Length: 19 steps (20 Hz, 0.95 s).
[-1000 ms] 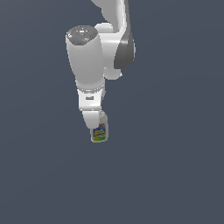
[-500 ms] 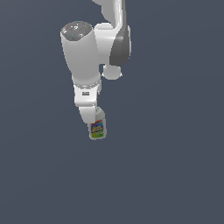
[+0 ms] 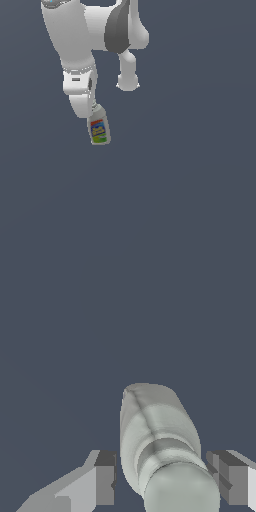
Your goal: Pick up the object and move it to a goal position.
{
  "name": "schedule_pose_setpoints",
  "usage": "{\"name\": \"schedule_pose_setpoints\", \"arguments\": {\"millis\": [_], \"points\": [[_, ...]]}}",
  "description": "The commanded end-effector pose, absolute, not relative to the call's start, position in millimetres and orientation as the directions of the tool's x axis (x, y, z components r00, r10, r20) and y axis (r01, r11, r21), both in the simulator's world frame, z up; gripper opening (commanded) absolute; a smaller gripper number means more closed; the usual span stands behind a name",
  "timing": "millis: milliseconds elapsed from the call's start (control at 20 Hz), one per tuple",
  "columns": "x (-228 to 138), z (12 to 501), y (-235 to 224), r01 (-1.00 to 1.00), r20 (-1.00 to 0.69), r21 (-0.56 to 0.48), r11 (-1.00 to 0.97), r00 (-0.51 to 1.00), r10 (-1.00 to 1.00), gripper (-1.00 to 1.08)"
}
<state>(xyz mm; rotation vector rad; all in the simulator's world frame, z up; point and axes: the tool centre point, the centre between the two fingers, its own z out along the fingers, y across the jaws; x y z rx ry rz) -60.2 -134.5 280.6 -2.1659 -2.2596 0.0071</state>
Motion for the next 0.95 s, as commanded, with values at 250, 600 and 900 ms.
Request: {"name": "schedule_pose_setpoints", "arguments": {"millis": [250, 600, 900], "points": [[-104, 325, -183, 0.999, 0.003, 0.001, 0.042, -0.042, 0.999, -1.00], [-125, 345, -207, 0.999, 0.001, 0.000, 0.042, -0.042, 0.999, -1.00], [-124, 345, -208, 0.999, 0.000, 0.000, 0.042, -0.042, 0.999, -1.00]]}}
